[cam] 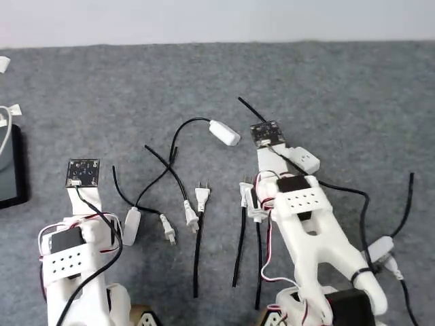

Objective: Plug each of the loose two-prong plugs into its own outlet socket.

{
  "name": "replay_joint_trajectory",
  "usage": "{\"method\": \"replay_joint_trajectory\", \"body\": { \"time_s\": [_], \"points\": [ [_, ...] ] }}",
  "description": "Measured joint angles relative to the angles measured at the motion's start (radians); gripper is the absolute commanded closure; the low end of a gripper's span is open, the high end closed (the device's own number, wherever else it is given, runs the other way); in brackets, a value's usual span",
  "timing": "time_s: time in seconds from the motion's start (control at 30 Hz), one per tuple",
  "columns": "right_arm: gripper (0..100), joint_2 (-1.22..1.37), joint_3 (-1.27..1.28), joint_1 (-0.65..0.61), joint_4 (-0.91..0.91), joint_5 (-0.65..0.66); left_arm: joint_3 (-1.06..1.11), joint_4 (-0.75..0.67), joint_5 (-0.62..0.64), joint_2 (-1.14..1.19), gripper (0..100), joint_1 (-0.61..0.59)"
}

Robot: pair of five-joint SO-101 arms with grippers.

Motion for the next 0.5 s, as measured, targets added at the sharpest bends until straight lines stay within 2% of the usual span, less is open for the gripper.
{"method": "replay_joint_trajectory", "body": {
  "time_s": [0.5],
  "points": [
    [95.2, 0.149, -0.106, -0.006, 0.034, 0.049, 0.0, 0.0, 0.0, 0.0, 82, 0.0]
  ]
}}
